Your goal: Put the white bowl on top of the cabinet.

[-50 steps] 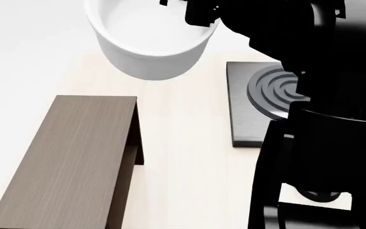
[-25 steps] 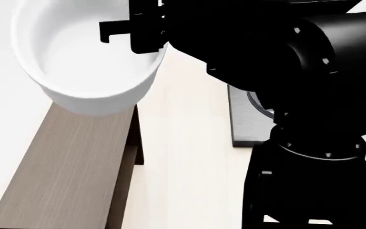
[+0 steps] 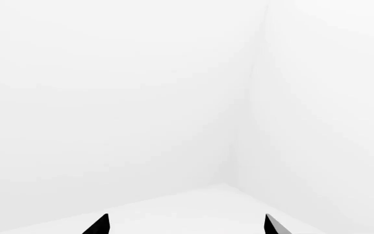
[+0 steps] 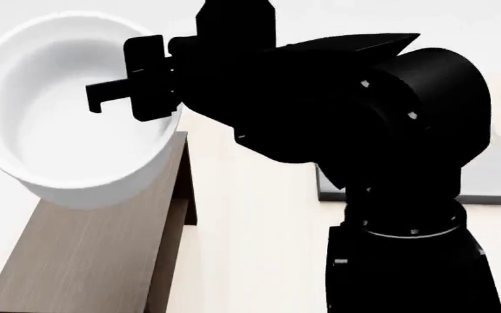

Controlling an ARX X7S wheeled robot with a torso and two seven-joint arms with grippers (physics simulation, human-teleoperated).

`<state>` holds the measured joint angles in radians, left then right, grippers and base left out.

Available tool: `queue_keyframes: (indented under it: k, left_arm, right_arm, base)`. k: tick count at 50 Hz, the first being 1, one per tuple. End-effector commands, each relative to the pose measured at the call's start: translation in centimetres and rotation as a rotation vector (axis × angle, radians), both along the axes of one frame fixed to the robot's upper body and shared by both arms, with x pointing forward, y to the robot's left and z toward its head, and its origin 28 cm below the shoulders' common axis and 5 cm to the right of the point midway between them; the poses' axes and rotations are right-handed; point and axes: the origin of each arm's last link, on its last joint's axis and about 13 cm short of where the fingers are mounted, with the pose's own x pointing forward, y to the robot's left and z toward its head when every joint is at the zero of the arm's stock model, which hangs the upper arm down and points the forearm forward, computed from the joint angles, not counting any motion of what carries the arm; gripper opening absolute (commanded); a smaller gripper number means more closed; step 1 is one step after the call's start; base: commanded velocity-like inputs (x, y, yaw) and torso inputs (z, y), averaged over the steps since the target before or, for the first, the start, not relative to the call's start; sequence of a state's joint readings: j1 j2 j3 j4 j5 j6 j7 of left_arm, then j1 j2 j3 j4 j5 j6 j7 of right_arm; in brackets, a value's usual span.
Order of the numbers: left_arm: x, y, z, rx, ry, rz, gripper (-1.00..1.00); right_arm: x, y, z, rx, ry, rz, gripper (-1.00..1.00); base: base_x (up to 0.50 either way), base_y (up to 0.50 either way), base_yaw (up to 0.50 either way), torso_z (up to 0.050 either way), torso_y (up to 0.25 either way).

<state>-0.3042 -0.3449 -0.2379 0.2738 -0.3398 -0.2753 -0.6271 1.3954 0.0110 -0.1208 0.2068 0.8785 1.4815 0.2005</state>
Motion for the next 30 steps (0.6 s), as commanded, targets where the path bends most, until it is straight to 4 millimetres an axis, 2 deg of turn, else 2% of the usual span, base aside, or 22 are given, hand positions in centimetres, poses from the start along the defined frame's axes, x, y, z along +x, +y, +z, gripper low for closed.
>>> queue_keyframes:
  k: [1,12,22,30]
  left_arm:
    - [0.0,0.0,-0.1,0.001,0.002,0.000,1.00]
    - [0.0,0.1,-0.1,-0.003,0.001,0.003,1.00]
    - [0.1,0.1,-0.1,-0.007,0.002,0.001,1.00]
    - [0.0,0.1,-0.1,-0.008,0.002,0.000,1.00]
  right_arm:
    - [0.6,0.9,-0.5,0.019,0.031,0.000,-1.00]
    - [0.5,2.3,-0.8,0.029,0.069,0.016,-1.00]
    - [0.8,2.9,-1.3,0.038,0.101,0.027,-1.00]
    - [1.9,3.0,-2.3,0.032,0.134,-0.007,-1.00]
  base:
    - [0.00,0.00,0.00,0.000,0.000]
    - [0.00,0.00,0.00,0.000,0.000]
    - [0.00,0.00,0.00,0.000,0.001]
    - [0.00,0.00,0.00,0.001,0.001]
